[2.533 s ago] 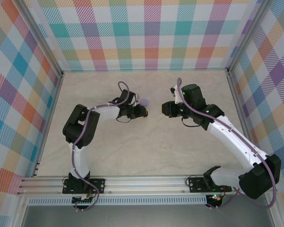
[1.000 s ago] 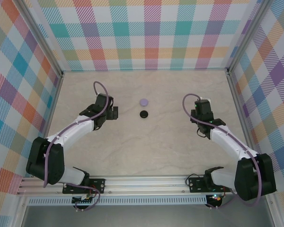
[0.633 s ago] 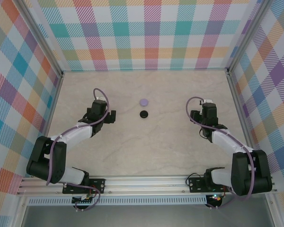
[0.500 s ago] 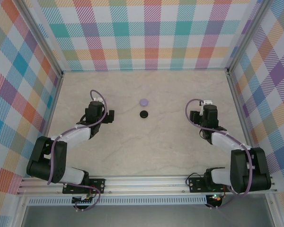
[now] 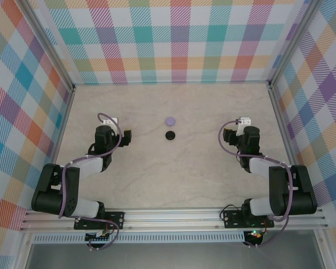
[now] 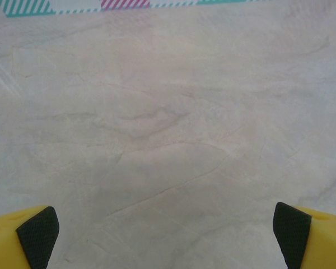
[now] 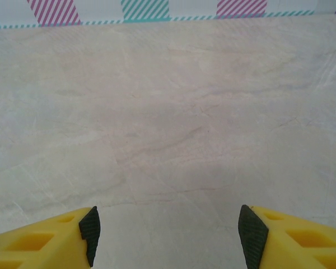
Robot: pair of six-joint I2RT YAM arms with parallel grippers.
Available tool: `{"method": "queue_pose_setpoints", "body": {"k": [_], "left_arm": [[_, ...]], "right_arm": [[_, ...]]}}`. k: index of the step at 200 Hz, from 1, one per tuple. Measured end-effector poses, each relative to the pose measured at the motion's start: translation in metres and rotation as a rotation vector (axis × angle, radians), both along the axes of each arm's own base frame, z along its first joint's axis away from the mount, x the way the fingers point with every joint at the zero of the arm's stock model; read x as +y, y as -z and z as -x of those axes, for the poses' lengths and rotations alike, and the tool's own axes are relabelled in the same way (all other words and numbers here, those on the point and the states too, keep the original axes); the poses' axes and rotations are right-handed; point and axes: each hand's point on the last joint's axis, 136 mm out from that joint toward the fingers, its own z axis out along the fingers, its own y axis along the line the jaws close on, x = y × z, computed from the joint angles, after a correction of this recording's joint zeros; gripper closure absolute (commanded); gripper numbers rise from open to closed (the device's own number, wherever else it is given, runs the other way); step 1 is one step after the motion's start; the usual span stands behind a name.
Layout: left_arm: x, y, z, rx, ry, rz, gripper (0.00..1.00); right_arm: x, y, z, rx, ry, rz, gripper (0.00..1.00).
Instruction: Insert the wireless bluetooth earbuds into the charging case
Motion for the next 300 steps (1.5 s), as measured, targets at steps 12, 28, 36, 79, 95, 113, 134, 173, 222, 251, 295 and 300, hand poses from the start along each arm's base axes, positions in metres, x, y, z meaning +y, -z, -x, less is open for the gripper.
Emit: {"method": "queue_pose_setpoints", "body": {"k": [12,28,36,79,95,113,134,173,222,251,295,300], "left_arm": [[0.0,0.001,0.001,-0.015,0.004,0.006,0.0],[0.001,0.008,0.004,-0.011,0.005,0.01,0.0],[0.002,0.01,0.004,-0.009,0.005,0.011,0.0],[0.003,0.021,0.002,-0.017,0.009,0.027,0.0],[0.005,0.024,0.0,-0.023,0.005,0.029,0.0],[0.004,0.03,-0.001,-0.023,0.007,0.034,0.0],[0.007,0.033,-0.001,-0.018,0.002,0.037,0.0],[0.014,0.034,-0.001,-0.014,-0.04,0.053,0.0],[0.018,0.034,-0.002,-0.014,-0.061,0.064,0.0],[0.018,0.033,-0.002,-0.014,-0.063,0.066,0.0],[0.018,0.034,-0.002,-0.012,-0.063,0.066,0.0],[0.018,0.034,-0.002,-0.012,-0.063,0.066,0.0]], "right_arm": [[-0.001,-0.001,-0.002,-0.011,0.001,-0.004,0.31],[-0.003,0.0,-0.004,-0.019,0.001,-0.007,0.3],[-0.003,0.0,-0.005,-0.02,-0.001,-0.009,0.3],[-0.002,0.013,-0.007,-0.005,-0.007,-0.012,0.27],[-0.001,0.019,-0.007,0.006,-0.011,-0.013,0.26],[-0.001,0.025,-0.007,0.019,-0.011,-0.013,0.23],[0.0,0.025,-0.008,0.019,-0.013,-0.014,0.07],[-0.001,0.024,-0.008,0.013,-0.014,-0.011,0.0],[-0.002,0.024,-0.008,0.013,-0.01,-0.012,0.0],[-0.002,0.024,-0.008,0.014,-0.012,-0.013,0.0],[-0.001,0.024,-0.008,0.014,-0.016,-0.015,0.0],[-0.001,0.024,-0.008,0.014,-0.016,-0.015,0.0]]}}
